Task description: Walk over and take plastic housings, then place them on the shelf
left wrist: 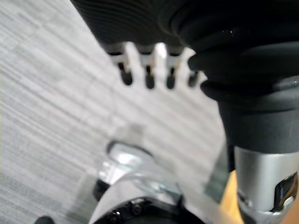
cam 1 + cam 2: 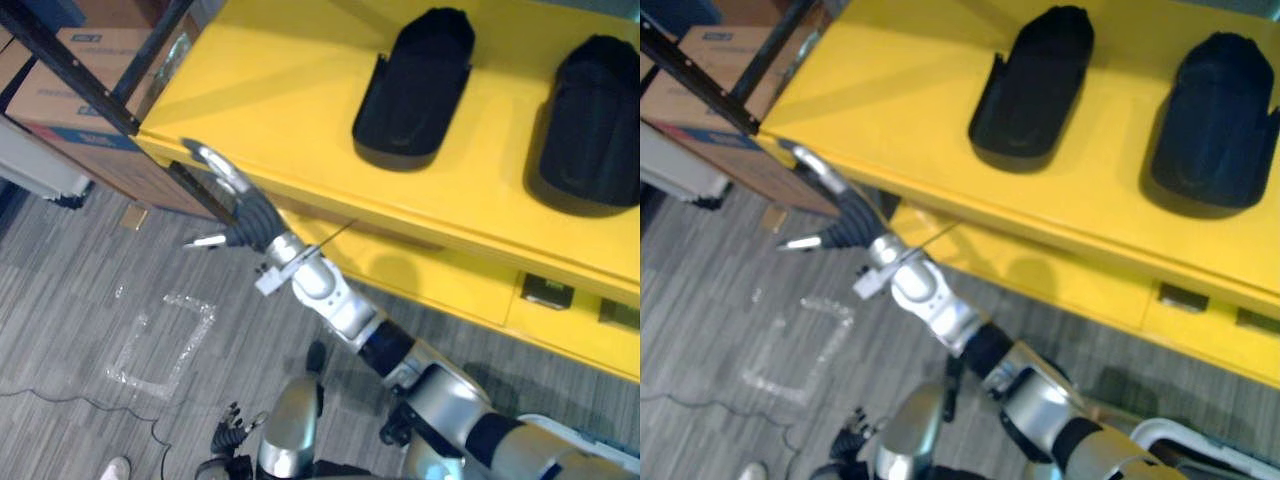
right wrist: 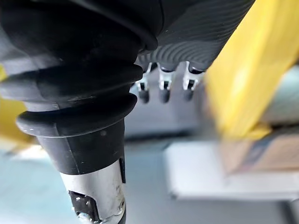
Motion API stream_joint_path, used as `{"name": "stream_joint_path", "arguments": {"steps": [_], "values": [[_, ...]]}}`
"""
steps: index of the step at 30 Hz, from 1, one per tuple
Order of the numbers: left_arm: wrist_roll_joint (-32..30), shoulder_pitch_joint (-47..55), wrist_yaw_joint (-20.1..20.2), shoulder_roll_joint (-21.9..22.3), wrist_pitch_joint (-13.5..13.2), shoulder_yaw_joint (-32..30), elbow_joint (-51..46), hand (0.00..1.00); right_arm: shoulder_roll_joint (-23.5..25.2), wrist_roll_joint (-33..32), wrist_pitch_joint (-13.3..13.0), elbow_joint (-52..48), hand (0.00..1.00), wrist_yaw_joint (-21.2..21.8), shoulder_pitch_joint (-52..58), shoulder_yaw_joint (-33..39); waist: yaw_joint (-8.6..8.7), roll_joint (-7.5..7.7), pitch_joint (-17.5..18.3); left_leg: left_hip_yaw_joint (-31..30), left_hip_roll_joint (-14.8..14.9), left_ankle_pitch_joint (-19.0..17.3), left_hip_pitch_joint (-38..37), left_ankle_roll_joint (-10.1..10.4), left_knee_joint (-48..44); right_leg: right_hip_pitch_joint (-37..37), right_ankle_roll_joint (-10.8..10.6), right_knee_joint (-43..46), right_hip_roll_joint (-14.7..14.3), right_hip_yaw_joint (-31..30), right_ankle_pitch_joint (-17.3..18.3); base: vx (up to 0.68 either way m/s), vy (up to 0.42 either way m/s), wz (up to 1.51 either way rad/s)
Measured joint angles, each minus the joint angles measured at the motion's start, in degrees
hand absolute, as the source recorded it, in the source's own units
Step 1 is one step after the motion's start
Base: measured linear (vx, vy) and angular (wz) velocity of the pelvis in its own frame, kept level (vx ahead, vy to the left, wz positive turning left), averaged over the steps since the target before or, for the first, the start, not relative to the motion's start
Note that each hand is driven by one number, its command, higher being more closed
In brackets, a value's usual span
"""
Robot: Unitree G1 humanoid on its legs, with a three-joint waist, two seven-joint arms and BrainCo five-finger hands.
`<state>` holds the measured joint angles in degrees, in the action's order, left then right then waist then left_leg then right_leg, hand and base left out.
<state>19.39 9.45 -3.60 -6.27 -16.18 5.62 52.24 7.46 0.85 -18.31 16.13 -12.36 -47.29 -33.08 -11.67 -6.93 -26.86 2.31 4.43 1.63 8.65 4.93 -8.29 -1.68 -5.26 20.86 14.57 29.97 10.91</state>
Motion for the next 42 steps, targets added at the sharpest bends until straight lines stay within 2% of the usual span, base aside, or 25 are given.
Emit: {"name": "stream_joint_path", "arguments": {"steps": [2,4,6,8,9,11,14,16,19,23,24,26,28,30,31,32,33,35,38,40,41,42], "values": [[-0.3,0.0,0.0,0.0,-0.1,-0.1,-0.3,0.00,0.0,2.5,-0.2,-2.7,0.00,-3.9,-0.2,4.1,0.29,0.00,0.0,0.2,0.1,0.0,-0.3,0.0,0.2,0.5,-0.1,-1.1,-0.4,-0.1,-0.8,0.01,0.021,-0.07],[-0.5,0.1,-0.1,0.0,0.0,-0.3,-0.3,0.00,-0.2,5.2,0.8,-3.7,0.00,-8.4,-0.2,9.1,0.84,0.20,0.1,0.4,0.3,0.0,-1.2,0.0,0.4,1.9,-0.2,-2.5,-1.0,-0.1,-1.6,0.02,0.014,-0.09],[-1.0,0.2,-0.2,-0.2,0.1,-0.7,-0.4,0.00,-0.9,6.2,2.2,-5.5,0.00,-11.8,-0.2,13.2,1.43,0.86,0.4,1.2,0.5,0.0,-1.7,0.0,0.9,2.0,-0.1,-3.4,-1.3,-0.6,-2.3,0.01,0.018,-0.18],[-2.0,0.2,-0.5,-0.2,0.2,-0.8,-1.1,0.00,-4.2,6.8,5.1,-7.2,0.00,-16.0,-0.1,17.0,2.06,1.17,0.6,2.2,0.9,0.0,-2.4,0.0,1.4,2.4,-0.1,-5.1,-2.0,-1.6,-3.4,0.00,0.017,-0.23],[-2.1,0.2,-0.6,-0.1,0.5,-0.8,-1.3,0.00,-4.9,6.8,5.9,-7.2,0.00,-16.8,0.2,17.9,2.13,1.21,0.6,2.6,0.9,0.2,-3.1,0.0,1.9,2.8,-0.1,-5.5,-2.1,-1.8,-3.6,0.01,0.024,-0.26],[-2.6,0.5,-0.9,-0.5,1.7,-0.8,-1.7,0.00,-6.5,6.8,9.3,-8.6,0.00,-20.0,2.0,20.3,3.17,1.77,0.9,3.6,1.0,0.2,-4.9,0.0,3.0,4.1,-0.4,-7.1,-2.5,-2.7,-4.3,0.01,0.015,-0.23],[-3.2,0.7,-1.1,-1.5,2.6,-0.9,-1.9,0.00,-8.8,6.6,11.5,-8.9,0.00,-21.9,4.5,23.2,3.79,3.38,1.8,4.7,1.3,0.4,-5.8,0.1,4.1,4.2,-0.3,-8.3,-3.1,-3.7,-4.9,0.02,-0.007,-0.22],[-4.1,0.7,-1.1,-2.0,2.9,-0.9,-2.2,0.00,-9.9,6.3,12.0,-8.7,0.00,-22.6,5.3,25.3,4.08,4.05,2.2,4.9,1.5,0.4,-6.1,0.1,4.4,4.6,-0.2,-9.1,-3.4,-3.8,-5.4,0.02,-0.009,-0.06],[-4.3,0.9,-1.0,-2.1,3.2,-0.9,-2.2,0.00,-11.1,6.4,10.5,-7.6,0.00,-23.6,5.4,26.9,4.30,4.39,2.4,6.1,1.5,0.4,-8.0,0.1,5.4,5.7,-0.4,-10.0,-3.6,-4.8,-5.7,0.01,-0.004,-0.17],[-5.6,1.5,-0.7,-2.6,2.6,-1.1,-1.9,0.00,-12.5,6.5,5.1,-8.7,0.00,-23.4,7.8,27.9,4.97,5.58,3.8,6.7,1.5,1.1,-8.8,0.1,7.4,5.8,-0.5,-11.2,-4.0,-5.1,-6.1,0.01,-0.012,-0.06],[-6.9,2.0,-0.7,-2.8,2.2,-1.4,-1.9,0.00,-13.1,5.5,3.3,-10.0,0.00,-21.8,10.0,27.9,4.96,6.35,4.8,7.1,1.5,1.3,-9.2,0.2,8.3,5.8,-0.5,-12.1,-4.2,-5.4,-6.5,0.05,-0.009,-0.11],[-8.7,2.4,-0.6,-3.0,2.0,-2.8,-1.7,0.00,-13.7,2.9,1.7,-14.1,0.00,-18.5,14.1,28.1,4.98,7.66,5.7,8.7,1.7,1.3,-10.7,0.2,9.4,6.5,-0.6,-13.6,-4.7,-6.8,-7.2,0.08,0.002,-0.34],[-10.2,2.8,-0.5,-3.4,2.1,-2.9,-1.5,0.00,-14.4,-0.6,0.3,-20.1,0.00,-14.5,20.0,30.4,5.99,9.15,7.4,10.0,1.6,1.3,-12.1,0.2,10.7,7.3,-0.9,-15.4,-5.1,-7.9,-7.8,0.08,0.007,-0.38],[-11.2,3.2,-0.5,-4.1,2.5,-2.8,-1.5,0.00,-15.3,-2.8,-0.5,-26.0,0.00,-11.9,27.1,35.7,7.25,10.48,9.2,11.9,1.5,1.2,-13.8,0.3,12.2,7.6,-1.3,-16.5,-5.3,-9.5,-8.2,0.09,0.027,-0.41],[-11.5,3.5,-0.6,-4.5,2.9,-2.7,-1.5,0.00,-16.3,-4.2,-0.8,-28.8,0.00,-10.7,32.2,39.9,8.40,11.27,10.5,13.2,1.4,0.9,-14.7,0.4,12.8,7.6,-1.3,-16.9,-5.4,-10.8,-8.3,0.10,0.049,-0.59],[-11.6,3.7,-0.7,-4.8,3.9,-2.8,-1.4,0.00,-17.2,-5.4,-1.2,-30.3,0.00,-9.9,37.2,44.4,9.69,11.76,11.6,14.9,1.5,0.2,-15.5,0.6,12.8,7.3,-1.4,-17.0,-5.5,-12.4,-8.4,0.08,0.042,-0.68],[-11.6,3.7,-0.7,-4.9,4.3,-2.8,-1.1,0.00,-17.5,-6.0,-1.2,-30.9,0.00,-9.9,39.7,46.4,10.25,11.87,12.2,15.9,1.5,-0.2,-15.9,0.6,12.8,7.0,-1.5,-17.0,-5.5,-13.3,-8.4,0.07,0.053,-0.74],[-12.3,3.7,-0.9,-5.0,5.7,-2.7,0.1,0.00,-17.8,-8.5,-1.2,-31.4,0.00,-10.1,47.7,52.9,12.94,11.49,14.1,18.6,1.5,-1.0,-16.8,0.8,12.8,6.2,-1.6,-17.1,-5.7,-16.0,-8.6,0.07,0.052,-0.66],[-13.3,3.1,-0.9,-4.6,7.6,-2.1,0.8,0.00,-16.4,-13.1,-0.7,-30.0,0.00,-10.2,58.4,60.0,16.95,10.08,15.5,23.6,1.7,-2.3,-18.9,1.1,12.8,5.5,-1.5,-17.1,-6.3,-20.8,-9.0,0.05,0.044,-0.76],[-13.5,3.1,-0.8,-4.4,7.7,-2.0,0.8,0.00,-14.1,-17.5,-1.3,-27.8,0.00,-9.6,62.5,61.7,18.12,9.76,16.3,26.3,2.2,-2.9,-20.1,1.6,12.9,5.0,-1.4,-17.1,-7.1,-23.3,-9.1,0.01,0.006,-0.79],[-14.1,3.0,-0.5,-4.4,8.3,-2.0,0.8,0.00,-11.6,-23.0,-1.8,-25.2,0.00,-8.3,65.8,62.6,19.08,9.45,16.8,28.5,2.5,-3.3,-20.9,1.9,12.9,4.4,-1.2,-17.1,-7.8,-25.5,-9.4,-0.01,-0.012,-0.83],[-14.9,2.9,-0.4,-4.4,8.7,-2.0,0.8,0.00,-10.5,-24.5,-1.9,-24.2,0.00,-7.6,67.0,63.1,19.65,9.38,17.1,29.6,2.7,-3.5,-21.1,2.1,12.9,3.9,-1.1,-17.1,-8.1,-26.3,-9.6,-0.02,-0.017,-0.84]]}}
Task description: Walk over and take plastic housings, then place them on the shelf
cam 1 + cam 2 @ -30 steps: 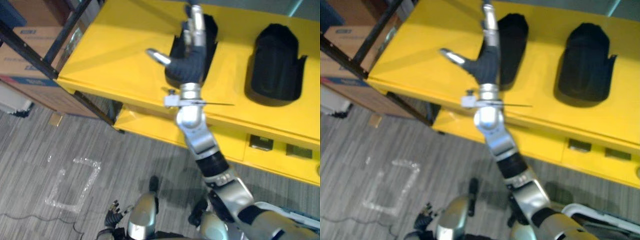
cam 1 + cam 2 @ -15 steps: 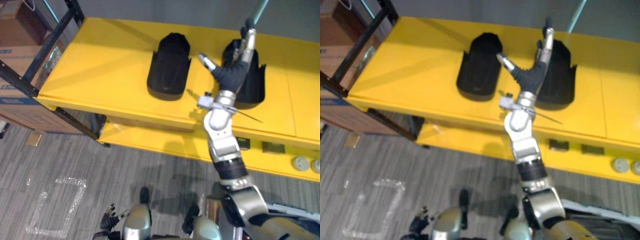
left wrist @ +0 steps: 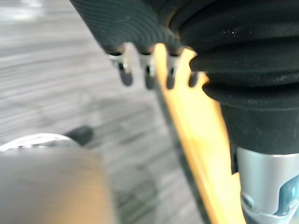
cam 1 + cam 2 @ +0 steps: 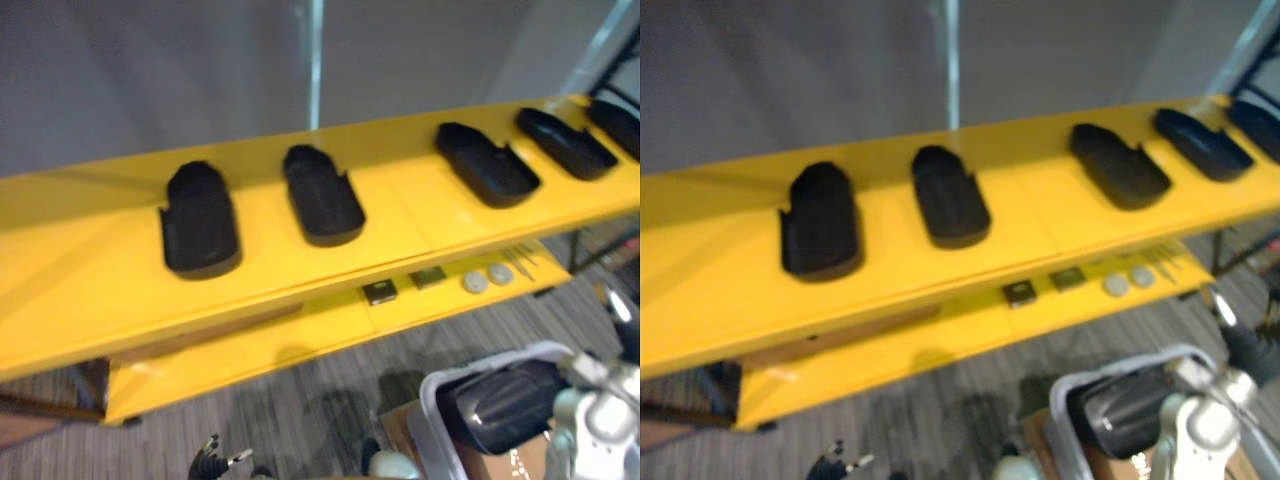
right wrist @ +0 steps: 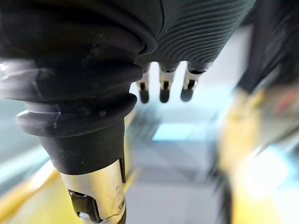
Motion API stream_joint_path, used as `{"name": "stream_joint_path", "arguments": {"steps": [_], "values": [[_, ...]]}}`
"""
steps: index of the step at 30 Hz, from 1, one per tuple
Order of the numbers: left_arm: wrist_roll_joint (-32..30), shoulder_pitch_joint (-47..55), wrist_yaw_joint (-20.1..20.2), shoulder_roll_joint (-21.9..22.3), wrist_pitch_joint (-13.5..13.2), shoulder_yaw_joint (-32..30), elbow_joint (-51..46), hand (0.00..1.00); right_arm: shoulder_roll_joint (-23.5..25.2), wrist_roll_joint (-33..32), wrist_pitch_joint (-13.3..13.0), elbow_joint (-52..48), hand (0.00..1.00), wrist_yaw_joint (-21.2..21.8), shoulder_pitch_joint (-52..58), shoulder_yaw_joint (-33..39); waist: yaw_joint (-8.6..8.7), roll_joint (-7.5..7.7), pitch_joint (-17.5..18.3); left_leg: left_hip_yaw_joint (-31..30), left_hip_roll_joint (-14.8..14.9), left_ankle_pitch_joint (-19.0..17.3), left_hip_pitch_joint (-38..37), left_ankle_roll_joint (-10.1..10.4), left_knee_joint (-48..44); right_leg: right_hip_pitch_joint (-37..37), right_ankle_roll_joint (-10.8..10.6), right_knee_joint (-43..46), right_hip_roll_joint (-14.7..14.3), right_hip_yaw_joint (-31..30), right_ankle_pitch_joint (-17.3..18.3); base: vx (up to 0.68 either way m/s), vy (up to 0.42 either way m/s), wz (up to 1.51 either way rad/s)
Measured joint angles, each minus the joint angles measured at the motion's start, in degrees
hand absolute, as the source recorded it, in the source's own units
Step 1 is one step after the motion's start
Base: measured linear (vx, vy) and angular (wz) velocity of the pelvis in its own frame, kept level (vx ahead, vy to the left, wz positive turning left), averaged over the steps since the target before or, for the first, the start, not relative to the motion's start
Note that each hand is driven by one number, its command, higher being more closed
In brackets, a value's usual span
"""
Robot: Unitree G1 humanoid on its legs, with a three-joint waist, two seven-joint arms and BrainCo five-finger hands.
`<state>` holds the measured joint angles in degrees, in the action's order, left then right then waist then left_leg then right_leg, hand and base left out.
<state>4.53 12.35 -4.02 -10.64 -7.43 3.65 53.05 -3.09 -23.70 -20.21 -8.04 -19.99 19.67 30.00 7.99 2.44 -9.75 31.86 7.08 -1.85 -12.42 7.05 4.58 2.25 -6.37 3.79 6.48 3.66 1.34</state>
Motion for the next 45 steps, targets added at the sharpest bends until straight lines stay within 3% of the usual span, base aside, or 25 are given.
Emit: {"name": "stream_joint_path", "arguments": {"steps": [6,10,15,16,17,18,20,21,23,24,26,30,33,36,37,38,39,41,45], "values": [[-5.7,-1.3,0.5,0.0,2.0,2.3,0.1,0.00,3.5,-3.6,-2.1,7.1,0.00,1.8,5.5,0.4,3.74,-0.35,0.6,10.0,0.2,-1.4,-3.1,1.0,0.2,-2.5,0.2,-1.2,-2.4,-9.1,-2.4,-0.06,-0.018,-0.81],[-5.8,-2.4,0.8,0.1,2.7,5.3,0.1,0.00,3.8,-3.7,-2.7,9.1,0.00,3.0,5.6,-1.5,5.42,-0.90,0.8,11.8,0.2,-1.6,-3.9,1.3,0.0,-2.5,0.3,-1.7,-2.9,-10.1,-2.8,-0.03,-0.016,-0.28],[-4.5,-3.2,1.2,0.9,4.2,6.7,-0.1,0.00,3.6,-3.7,-2.6,9.1,0.00,7.2,3.5,-6.9,5.33,-2.61,1.2,13.2,1.5,-3.1,-3.7,2.3,-2.8,-3.3,0.6,-3.1,-4.5,-11.7,-3.8,-0.01,-0.030,-0.27],[-4.1,-3.2,1.1,1.0,4.2,6.6,-0.2,0.00,3.4,-3.7,-2.5,9.3,0.00,8.8,2.2,-8.5,5.02,-2.71,1.2,11.5,2.6,-4.7,-2.8,1.8,-6.6,-3.4,0.8,-3.5,-5.1,-12.9,-4.3,0.00,-0.067,-0.69],[-2.4,-2.9,1.0,1.1,4.1,6.2,-0.2,0.00,2.5,-3.5,-2.4,10.1,0.00,10.3,0.1,-10.9,3.85,-2.71,1.3,6.7,4.3,-6.8,-0.3,-1.0,-12.8,-4.4,1.0,-3.2,-5.6,-15.3,-4.6,0.01,-0.089,-0.83],[-1.5,-3.0,1.0,1.4,3.9,5.9,-0.3,0.00,1.8,-3.4,-2.3,10.6,0.00,11.1,-1.0,-12.1,3.33,-2.57,1.3,3.6,5.0,-7.8,1.2,-2.3,-16.7,-4.8,1.1,-3.2,-5.9,-16.5,-4.8,0.01,-0.073,-0.89],[1.0,-2.7,0.4,2.6,3.4,4.8,-1.7,0.00,-1.9,-2.4,-1.7,11.9,0.00,13.5,-5.4,-16.2,1.49,-3.45,1.1,-10.9,6.4,-11.2,9.4,-7.5,-31.3,-6.5,2.3,-3.0,-6.9,-20.6,-5.0,0.01,0.043,-1.11],[2.2,-1.9,0.2,3.9,2.0,3.9,-2.9,0.00,-4.4,-2.4,-1.2,13.7,0.00,14.2,-8.9,-18.2,-0.18,-4.90,0.7,-20.9,5.0,-15.6,12.3,-9.8,-36.0,-7.1,2.3,-3.5,-8.3,-24.5,-5.7,-0.03,0.194,-1.27],[2.4,-1.6,0.0,4.5,0.7,3.8,-3.3,0.00,-5.4,-2.5,-0.5,16.2,0.00,14.8,-12.7,-19.5,-1.56,-5.91,0.6,-26.1,2.9,-17.2,12.9,-10.4,-35.5,-7.3,2.2,-3.8,-9.1,-26.9,-6.3,-0.06,0.223,-1.06],[3.0,-1.1,-0.1,4.5,-1.1,3.8,-3.7,0.00,-5.6,-2.4,0.0,16.3,0.00,15.2,-14.5,-20.8,-2.51,-6.33,0.7,-26.7,1.8,-17.6,11.8,-9.6,-33.3,-8.6,1.9,-3.4,-9.4,-27.4,-6.4,-0.06,0.165,-0.69],[3.3,-1.4,-0.2,4.4,-2.7,3.8,-3.8,0.00,-5.8,-2.2,0.2,16.0,0.00,15.2,-15.4,-21.5,-2.46,-5.87,0.3,-26.4,0.6,-17.7,11.8,-9.4,-32.0,-9.7,1.8,-3.1,-7.4,-24.9,-6.4,-0.08,0.140,-0.15],[0.5,-2.0,-0.2,4.5,-5.5,3.9,-4.4,0.00,-5.8,-2.4,0.8,16.2,0.00,13.4,-14.4,-22.4,-2.74,-5.57,-0.2,-26.8,-0.3,-20.7,12.5,-4.3,-29.8,-11.8,-0.8,-1.6,-5.7,-20.8,-8.1,-0.10,0.148,0.21],[-1.2,-2.3,0.0,4.2,-5.4,4.9,-7.3,0.00,-4.7,-2.6,0.8,16.5,0.00,11.8,-13.0,-23.5,-2.68,-5.24,-1.0,-26.8,-0.8,-21.6,12.2,-4.7,-31.7,-12.4,-0.8,1.9,-5.7,-20.6,-8.1,-0.07,0.068,-0.04],[-1.0,-3.3,0.3,3.7,-4.2,6.7,-12.4,0.00,-1.6,-2.6,0.5,16.6,0.00,11.1,-8.5,-25.0,-2.78,-4.67,-3.3,-25.3,-0.2,-25.4,11.3,-4.9,-36.0,-12.4,-0.7,5.7,-6.7,-19.7,-8.1,-0.20,0.084,-0.47],[-1.0,-3.5,0.3,3.4,-3.2,6.7,-14.6,0.00,-0.4,-2.5,0.5,16.4,0.00,11.2,-6.6,-26.1,-2.74,-3.60,-4.0,-24.6,-0.4,-26.0,11.4,-5.8,-37.1,-12.7,0.9,5.4,-6.0,-17.3,-9.1,-0.33,0.021,-0.65],[-0.9,-3.4,0.0,3.2,-2.0,6.6,-16.0,0.00,0.1,-2.5,0.5,16.4,0.00,11.4,-4.5,-27.2,-3.07,-3.44,-4.4,-22.7,-0.2,-25.7,12.1,-6.5,-37.0,-13.3,7.0,4.3,-5.4,-14.9,-8.5,-0.33,0.012,-0.68],[-0.7,-3.3,-0.2,3.2,-1.7,6.6,-16.0,0.00,0.2,-2.5,0.5,16.4,0.00,11.4,-3.7,-27.5,-2.95,-3.34,-4.4,-21.8,0.1,-25.3,12.6,-6.9,-37.0,-14.7,8.2,6.4,-5.3,-13.2,-7.1,-0.33,0.014,-0.69],[-0.1,-3.2,-1.0,2.3,0.2,6.6,-15.4,0.00,0.6,-2.4,0.3,16.3,0.00,11.2,-1.9,-28.0,-2.82,-2.79,-4.5,-19.8,1.0,-23.0,13.5,-7.0,-35.5,-17.1,6.6,16.8,-4.5,-8.0,-3.1,-0.26,0.020,-0.52],[1.8,-1.2,-2.6,1.7,1.3,5.1,-13.5,0.00,1.0,-2.1,-0.1,15.8,0.00,8.4,-2.9,-30.4,-5.00,-1.63,-4.0,-16.2,2.4,-18.1,14.6,-5.7,-30.6,-14.6,7.3,24.2,0.3,-0.5,3.7,-0.09,-0.087,-0.49]]}}
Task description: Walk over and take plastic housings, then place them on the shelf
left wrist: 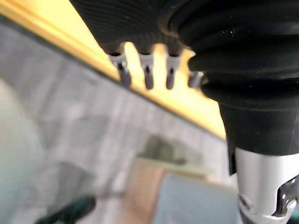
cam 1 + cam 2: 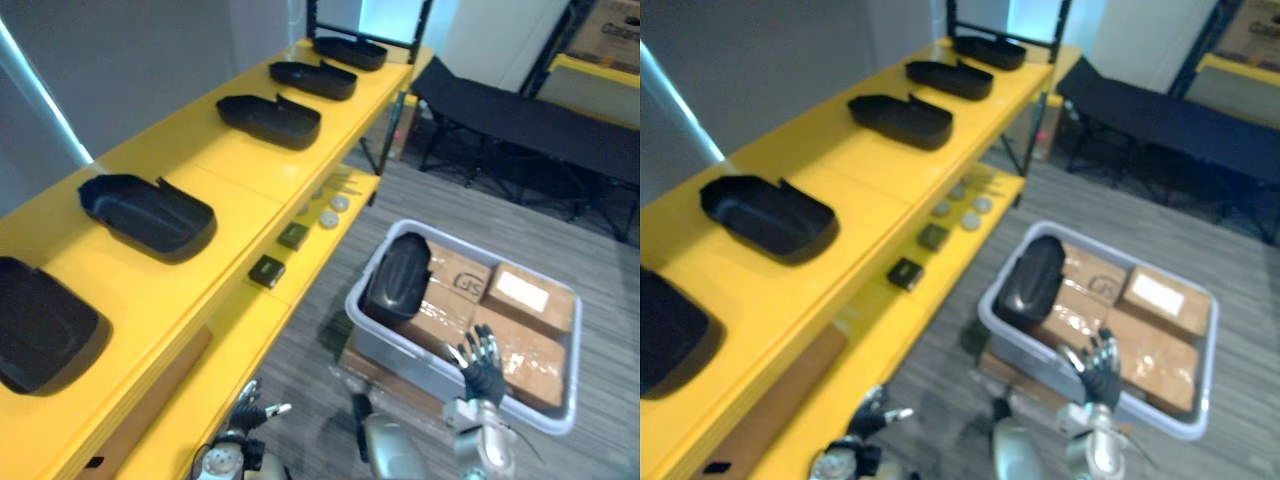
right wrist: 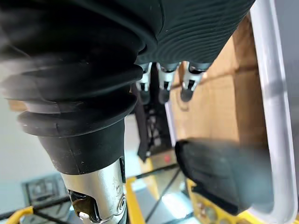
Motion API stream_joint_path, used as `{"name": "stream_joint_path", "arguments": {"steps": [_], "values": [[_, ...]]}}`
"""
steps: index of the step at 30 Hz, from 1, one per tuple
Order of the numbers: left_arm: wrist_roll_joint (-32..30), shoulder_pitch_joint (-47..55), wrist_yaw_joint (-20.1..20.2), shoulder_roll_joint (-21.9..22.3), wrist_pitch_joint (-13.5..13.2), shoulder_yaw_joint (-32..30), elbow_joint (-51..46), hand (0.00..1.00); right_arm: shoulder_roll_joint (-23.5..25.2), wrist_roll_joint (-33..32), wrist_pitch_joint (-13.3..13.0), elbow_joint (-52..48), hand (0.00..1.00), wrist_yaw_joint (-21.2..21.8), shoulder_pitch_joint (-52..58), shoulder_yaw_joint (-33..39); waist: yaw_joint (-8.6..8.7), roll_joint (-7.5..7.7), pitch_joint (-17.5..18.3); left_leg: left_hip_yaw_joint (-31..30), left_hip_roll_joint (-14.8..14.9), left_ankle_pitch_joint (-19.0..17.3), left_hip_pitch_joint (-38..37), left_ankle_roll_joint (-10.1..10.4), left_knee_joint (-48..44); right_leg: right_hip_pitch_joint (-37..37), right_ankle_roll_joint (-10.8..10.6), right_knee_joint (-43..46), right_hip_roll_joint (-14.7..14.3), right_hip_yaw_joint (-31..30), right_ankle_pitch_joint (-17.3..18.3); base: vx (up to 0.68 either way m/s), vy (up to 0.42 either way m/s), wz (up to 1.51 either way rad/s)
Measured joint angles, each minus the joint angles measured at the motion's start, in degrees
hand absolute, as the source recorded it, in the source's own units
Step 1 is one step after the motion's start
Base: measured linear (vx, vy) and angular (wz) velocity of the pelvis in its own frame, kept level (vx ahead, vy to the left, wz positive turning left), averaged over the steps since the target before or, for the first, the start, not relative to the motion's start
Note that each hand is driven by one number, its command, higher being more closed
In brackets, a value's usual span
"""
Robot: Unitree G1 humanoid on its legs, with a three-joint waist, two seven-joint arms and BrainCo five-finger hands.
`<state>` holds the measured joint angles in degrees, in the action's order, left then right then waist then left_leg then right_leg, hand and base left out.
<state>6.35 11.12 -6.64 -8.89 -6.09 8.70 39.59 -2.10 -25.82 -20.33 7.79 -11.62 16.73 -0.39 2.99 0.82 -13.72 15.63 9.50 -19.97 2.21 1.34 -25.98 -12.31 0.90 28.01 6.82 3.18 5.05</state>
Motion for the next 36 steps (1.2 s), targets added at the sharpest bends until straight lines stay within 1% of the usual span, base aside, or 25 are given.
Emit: {"name": "stream_joint_path", "arguments": {"steps": [1,2,3,4,5,6,7,8,9,10,11,12,14,16,18,20,22,24,25,27,28,30,33,34,36], "values": [[0.5,0.9,-0.1,0.0,-0.1,-1.2,0.1,0.00,0.0,-0.4,0.0,0.0,0.00,-0.8,-0.2,-0.7,-0.81,0.23,-0.1,1.0,0.7,0.3,0.4,0.5,-0.2,0.5,-0.1,0.2,1.5,2.2,0.6,-0.04,-0.220,-0.55],[2.2,1.3,-0.5,0.0,-0.5,-3.0,0.0,0.00,0.4,-0.4,0.0,0.0,0.00,-1.6,-0.7,-0.8,-0.75,1.20,0.0,1.0,1.0,0.5,1.2,1.2,-0.7,0.4,-1.6,-0.7,2.0,5.2,0.0,-0.03,-0.206,-0.41],[2.6,1.5,-0.7,0.6,-0.6,-4.0,0.1,0.00,0.4,-0.4,0.0,0.0,0.00,-2.1,-0.8,-0.8,-0.77,0.84,-0.2,0.9,0.9,0.8,1.1,1.9,-0.2,0.3,-2.1,-1.4,1.6,6.6,-0.5,-0.06,-0.175,-0.45],[2.7,2.2,-1.0,1.1,-1.7,-5.0,0.5,0.00,0.5,-0.4,0.0,0.2,0.00,-2.5,-0.5,-0.9,-0.81,0.38,-0.3,0.9,1.1,1.5,0.7,2.5,1.9,0.5,-1.8,-4.2,0.0,5.8,-1.6,-0.06,-0.163,-0.55],[2.6,2.7,-1.1,1.1,-2.5,-5.7,0.9,0.00,0.8,-0.3,0.0,0.2,0.00,-2.9,-0.3,-0.9,-0.80,-0.17,-0.1,2.1,2.5,2.7,0.7,2.7,3.6,0.6,-1.9,-8.0,-1.4,5.1,-3.2,-0.07,-0.231,-0.83],[2.6,3.4,-1.2,1.2,-3.8,-6.4,2.1,0.00,1.0,0.1,0.1,0.1,0.00,-3.4,-0.4,-1.3,-1.05,-1.54,-0.6,4.5,4.6,4.1,0.8,3.9,4.9,0.7,0.2,-9.1,-2.5,4.7,-2.2,-0.06,-0.229,-0.75],[2.7,3.7,-1.2,0.6,-4.2,-7.1,2.5,0.00,1.1,1.1,0.2,0.1,0.00,-3.6,-0.2,-1.4,-0.79,-0.67,-1.3,5.7,4.4,5.1,0.5,4.5,5.5,-0.2,1.2,-5.1,-0.4,6.2,1.0,-0.07,-0.243,-0.72],[2.8,3.9,-1.3,-0.2,-4.5,-7.8,3.5,0.00,1.0,1.7,0.3,0.3,0.00,-3.5,0.1,-1.4,-0.75,0.26,-1.8,6.9,4.2,5.4,0.5,5.0,5.4,-0.5,-0.5,-3.3,2.0,8.5,2.4,-0.08,-0.240,-0.58],[3.5,3.8,-1.4,-0.8,-4.9,-8.2,5.3,0.00,0.9,1.9,0.4,0.3,0.00,-3.5,-0.2,-1.4,-0.52,1.22,-2.8,7.5,4.4,5.1,1.7,5.8,4.3,-1.0,-4.6,-4.8,2.5,10.5,3.7,-0.08,-0.252,-0.49],[4.1,3.0,-1.5,-0.6,-5.0,-8.4,6.1,0.00,0.2,2.0,0.4,0.4,0.00,-3.4,-0.6,-1.5,-0.43,0.57,-3.7,7.2,5.5,5.1,2.9,6.0,3.4,-1.7,-4.4,-5.1,1.4,10.9,3.0,-0.07,-0.242,-0.46],[4.7,1.8,-1.7,-0.1,-5.7,-8.6,6.3,0.00,-1.0,2.3,0.5,0.4,0.00,-3.5,-2.0,-1.3,-0.34,-0.53,-5.9,6.7,6.5,5.7,4.6,6.1,3.1,-2.9,-3.3,-6.5,-0.4,10.5,1.9,-0.07,-0.193,-0.39],[5.2,0.7,-2.1,0.3,-6.5,-8.6,6.3,0.00,-2.3,3.1,0.6,0.4,0.00,-3.3,-3.6,-1.3,-0.28,-1.48,-8.5,6.5,6.8,6.8,6.0,5.6,3.4,-4.8,-2.6,-6.5,-1.3,9.8,0.9,-0.07,-0.175,-0.37],[7.5,-0.7,-2.7,0.8,-7.0,-8.6,6.6,0.00,-3.6,5.1,0.6,1.2,0.00,-3.5,-5.8,-1.1,0.16,-2.44,-11.5,4.6,6.7,7.7,7.0,5.5,3.6,-6.6,-2.2,-4.8,-2.0,9.2,0.6,-0.04,-0.143,-0.26],[9.0,-0.5,-3.1,0.9,-8.3,-8.5,7.0,0.00,-4.2,6.4,0.4,2.3,0.00,-3.5,-7.3,-0.8,0.42,-2.24,-12.0,1.9,5.6,7.8,6.9,5.4,4.3,-8.0,-2.0,-3.4,-2.2,8.3,0.8,-0.02,-0.099,-0.34],[8.5,-0.5,-3.1,0.9,-9.9,-8.2,7.1,0.00,-4.3,6.8,-0.7,2.2,0.00,-3.8,-7.8,0.5,0.77,-2.27,-12.1,0.3,4.3,7.8,5.8,5.4,5.9,-8.1,-2.1,-2.9,-1.7,7.6,0.8,-0.02,-0.020,-0.17],[7.4,-0.5,-3.2,0.9,-11.2,-7.3,6.6,0.00,-4.8,7.5,-1.9,2.1,0.00,-4.3,-9.5,3.3,0.88,-2.19,-12.2,-0.3,2.6,7.7,5.7,5.4,6.4,-8.2,-2.5,-2.7,-0.6,7.5,0.8,-0.08,0.066,0.11],[7.0,-0.5,-3.3,0.9,-12.3,-7.3,6.5,0.00,-6.2,7.5,-1.9,2.3,0.00,-4.8,-12.7,5.0,0.59,-1.94,-12.3,-0.8,1.0,7.6,5.9,5.2,6.4,-8.1,-3.3,-3.3,0.9,7.3,0.4,-0.13,0.129,0.11],[7.1,-0.6,-3.2,0.9,-12.6,-7.1,5.8,0.00,-8.7,8.0,-1.9,3.2,0.00,-4.8,-19.0,6.1,-0.40,-2.11,-12.4,-1.2,-0.5,7.6,6.2,4.9,6.5,-7.5,-4.7,-5.4,2.2,7.3,-1.0,-0.09,0.134,0.04],[7.2,-0.6,-3.2,0.9,-12.6,-7.0,5.7,0.00,-9.1,8.2,-1.8,3.4,0.00,-4.8,-19.9,6.2,-0.58,-2.15,-12.4,-1.2,-0.7,7.6,6.3,4.9,6.4,-7.4,-4.8,-5.7,2.3,7.2,-1.3,-0.08,0.131,0.10],[9.0,-0.9,-2.8,0.4,-12.5,-5.4,4.9,0.00,-12.2,8.9,0.1,7.0,0.00,-4.9,-29.6,6.3,-1.40,-2.63,-12.6,-2.7,-1.8,8.1,8.5,4.0,5.9,-7.0,-5.5,-9.3,3.2,8.1,-4.2,-0.07,0.107,0.25],[9.4,-1.4,-2.6,0.5,-12.5,-5.2,4.9,0.00,-13.1,9.0,0.7,8.4,0.00,-5.0,-32.1,6.5,-1.96,-3.02,-12.8,-3.1,-2.1,8.3,9.0,3.7,5.6,-6.5,-5.7,-10.5,3.4,8.6,-4.9,-0.04,0.099,0.41],[9.7,-2.7,-2.1,1.7,-12.2,-5.1,4.5,0.00,-17.1,10.1,3.4,16.2,0.00,-7.3,-41.8,6.5,-4.10,-4.64,-13.7,-5.0,-3.2,9.0,10.3,2.7,5.4,-4.5,-6.4,-14.5,4.2,10.6,-7.9,-0.04,0.107,0.45],[11.5,-2.9,-2.0,2.8,-12.2,-5.1,3.6,0.00,-20.0,10.9,5.7,26.0,0.00,-8.8,-54.0,6.3,-6.63,-6.54,-14.6,-7.2,-4.8,9.5,12.2,1.9,5.3,-3.3,-7.1,-18.1,5.2,12.5,-10.1,-0.03,0.088,0.36],[11.6,-3.1,-2.0,3.0,-12.1,-5.0,3.6,0.00,-20.6,11.0,5.9,27.8,0.00,-9.1,-56.2,6.2,-7.08,-6.91,-14.9,-7.6,-5.1,9.6,12.4,1.7,5.3,-3.0,-7.2,-18.6,5.4,12.8,-10.4,-0.02,0.083,0.34],[11.8,-3.2,-1.8,3.6,-11.6,-4.5,4.0,0.00,-23.0,11.0,7.7,34.5,0.00,-11.1,-63.3,5.7,-8.85,-8.00,-15.3,-9.4,-6.2,9.9,13.0,1.2,5.3,-1.9,-7.7,-19.9,6.2,14.3,-11.1,-0.01,0.076,0.34]]}}
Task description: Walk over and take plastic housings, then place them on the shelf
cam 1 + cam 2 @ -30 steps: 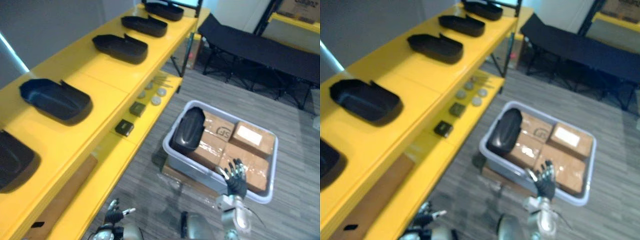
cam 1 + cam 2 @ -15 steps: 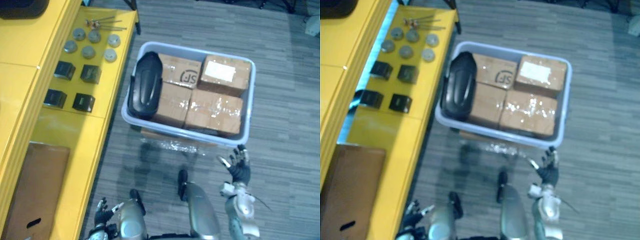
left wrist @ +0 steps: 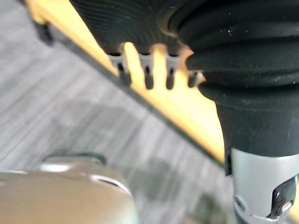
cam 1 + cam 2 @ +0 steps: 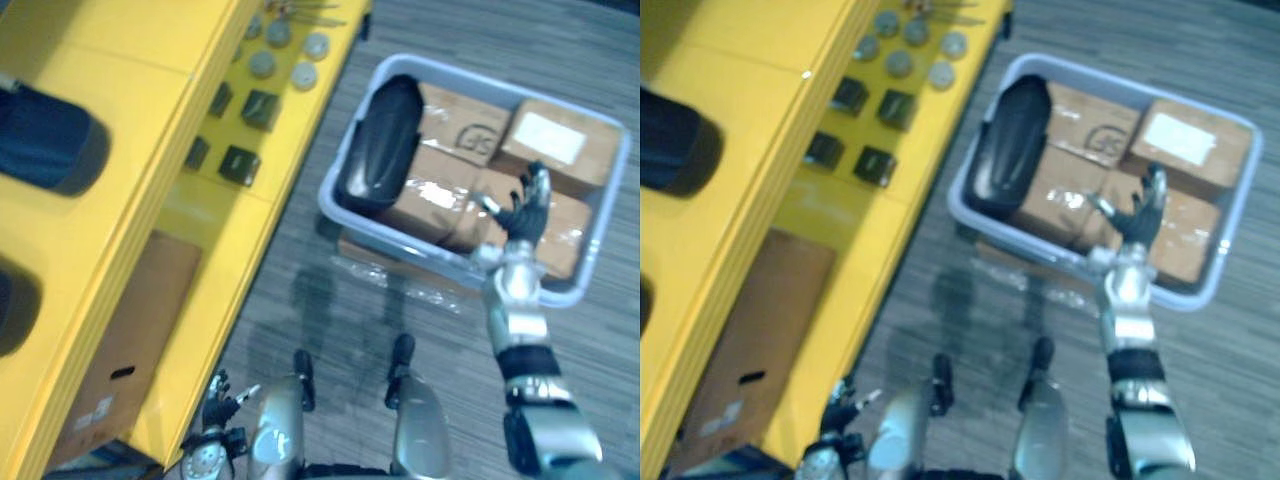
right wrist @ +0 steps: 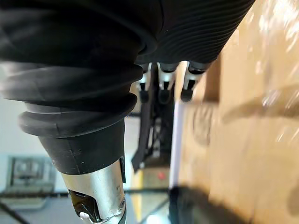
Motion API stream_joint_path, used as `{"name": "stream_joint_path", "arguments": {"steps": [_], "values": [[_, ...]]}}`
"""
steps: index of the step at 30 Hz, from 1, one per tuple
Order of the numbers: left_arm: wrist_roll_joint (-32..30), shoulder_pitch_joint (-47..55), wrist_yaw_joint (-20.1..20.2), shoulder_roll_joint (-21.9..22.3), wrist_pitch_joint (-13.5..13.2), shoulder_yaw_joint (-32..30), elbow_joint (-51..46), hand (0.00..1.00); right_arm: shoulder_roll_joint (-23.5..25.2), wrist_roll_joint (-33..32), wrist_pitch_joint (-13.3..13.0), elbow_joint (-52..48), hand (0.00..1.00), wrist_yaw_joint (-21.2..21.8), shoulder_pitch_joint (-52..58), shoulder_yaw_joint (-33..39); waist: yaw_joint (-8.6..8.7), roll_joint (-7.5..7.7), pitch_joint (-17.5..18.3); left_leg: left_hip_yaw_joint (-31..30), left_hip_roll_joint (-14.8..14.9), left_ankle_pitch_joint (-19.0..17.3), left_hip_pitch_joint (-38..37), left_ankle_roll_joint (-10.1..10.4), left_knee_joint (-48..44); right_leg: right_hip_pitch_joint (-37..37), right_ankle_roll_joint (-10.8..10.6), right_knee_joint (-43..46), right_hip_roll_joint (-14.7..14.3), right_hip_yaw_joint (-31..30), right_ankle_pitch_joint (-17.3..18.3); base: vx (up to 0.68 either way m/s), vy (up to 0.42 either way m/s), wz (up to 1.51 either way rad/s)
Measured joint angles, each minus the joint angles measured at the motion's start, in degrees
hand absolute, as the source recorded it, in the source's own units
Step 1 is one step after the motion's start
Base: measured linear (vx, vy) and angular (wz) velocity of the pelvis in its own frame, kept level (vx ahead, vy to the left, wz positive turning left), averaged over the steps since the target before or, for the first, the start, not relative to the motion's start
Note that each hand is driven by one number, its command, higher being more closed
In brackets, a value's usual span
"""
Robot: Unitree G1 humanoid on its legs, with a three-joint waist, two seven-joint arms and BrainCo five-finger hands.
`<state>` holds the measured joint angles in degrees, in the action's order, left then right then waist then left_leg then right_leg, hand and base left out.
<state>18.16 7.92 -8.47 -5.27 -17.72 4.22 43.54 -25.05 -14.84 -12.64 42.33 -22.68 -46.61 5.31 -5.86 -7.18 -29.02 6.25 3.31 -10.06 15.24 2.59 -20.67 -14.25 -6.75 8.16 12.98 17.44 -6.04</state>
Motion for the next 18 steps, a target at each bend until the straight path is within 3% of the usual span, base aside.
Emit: {"name": "stream_joint_path", "arguments": {"steps": [4,8,13,18], "values": [[0.4,0.0,0.3,0.0,0.4,1.3,1.2,0.00,-2.5,0.0,1.4,7.1,0.00,-3.8,-7.3,-1.8,-2.03,-0.88,-0.3,-1.9,-1.2,0.1,0.9,-0.2,-0.4,0.4,-0.3,-0.1,1.2,1.9,-0.2,0.00,0.070,0.25],[2.0,0.1,1.0,0.7,0.3,2.9,3.0,0.00,-4.7,1.9,3.7,11.4,0.00,-7.5,-12.3,-2.4,-3.64,-2.95,-0.8,-4.6,-2.5,0.1,1.0,-0.2,-1.6,1.5,-0.3,0.8,2.8,4.4,-0.1,-0.02,0.066,0.20],[2.1,0.0,2.8,0.5,0.3,3.9,4.0,0.00,-6.8,3.5,10.1,16.6,0.00,-14.1,-14.0,-3.7,-5.48,-3.10,-0.7,-6.7,-3.8,0.2,1.2,-0.3,-2.0,1.6,-0.2,3.5,4.7,6.9,1.6,-0.05,0.040,0.21],[3.2,0.4,3.7,-0.2,0.4,6.2,6.0,0.00,-8.4,3.8,16.1,19.5,0.00,-19.1,-15.2,-3.3,-6.05,-3.95,-0.2,-8.6,-4.2,0.4,3.1,-0.6,-3.4,1.1,0.2,5.5,5.8,9.2,2.7,-0.06,0.018,0.20]]}}
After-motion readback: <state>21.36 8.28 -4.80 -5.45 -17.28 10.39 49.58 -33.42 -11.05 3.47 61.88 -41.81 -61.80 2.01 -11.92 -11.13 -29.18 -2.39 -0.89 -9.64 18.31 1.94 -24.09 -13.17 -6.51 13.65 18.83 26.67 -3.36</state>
